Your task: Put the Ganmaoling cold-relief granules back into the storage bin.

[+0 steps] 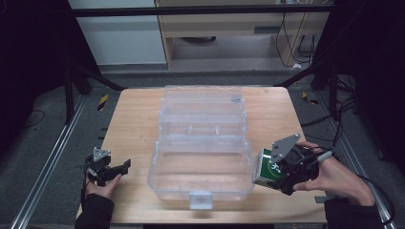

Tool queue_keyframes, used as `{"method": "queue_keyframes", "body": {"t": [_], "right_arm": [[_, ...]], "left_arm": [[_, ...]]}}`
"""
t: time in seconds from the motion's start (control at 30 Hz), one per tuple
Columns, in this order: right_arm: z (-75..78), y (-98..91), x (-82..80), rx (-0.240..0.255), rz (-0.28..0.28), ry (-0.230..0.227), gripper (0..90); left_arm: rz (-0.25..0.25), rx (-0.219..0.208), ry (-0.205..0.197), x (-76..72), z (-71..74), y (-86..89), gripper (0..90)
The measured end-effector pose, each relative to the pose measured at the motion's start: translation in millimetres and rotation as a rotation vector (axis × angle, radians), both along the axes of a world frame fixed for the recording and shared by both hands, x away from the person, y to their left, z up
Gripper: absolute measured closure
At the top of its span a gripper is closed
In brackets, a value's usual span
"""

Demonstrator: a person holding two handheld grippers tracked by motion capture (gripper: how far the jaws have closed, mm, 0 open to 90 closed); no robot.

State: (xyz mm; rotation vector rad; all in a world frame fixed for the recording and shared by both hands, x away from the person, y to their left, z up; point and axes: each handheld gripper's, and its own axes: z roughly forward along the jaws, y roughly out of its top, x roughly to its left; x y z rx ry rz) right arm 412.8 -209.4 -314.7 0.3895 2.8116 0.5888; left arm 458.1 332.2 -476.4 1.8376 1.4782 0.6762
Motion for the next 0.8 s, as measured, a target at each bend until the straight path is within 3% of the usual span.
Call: {"method": "queue_keyframes", "body": {"t": [0.8], "right_arm": [[3.8, 44.7, 22.0, 0.023, 0.058, -0.021, 15.8]], "left_arm": [[0.000, -0.002, 0.001, 0.4, 0.3, -0.1, 18.6]]}}
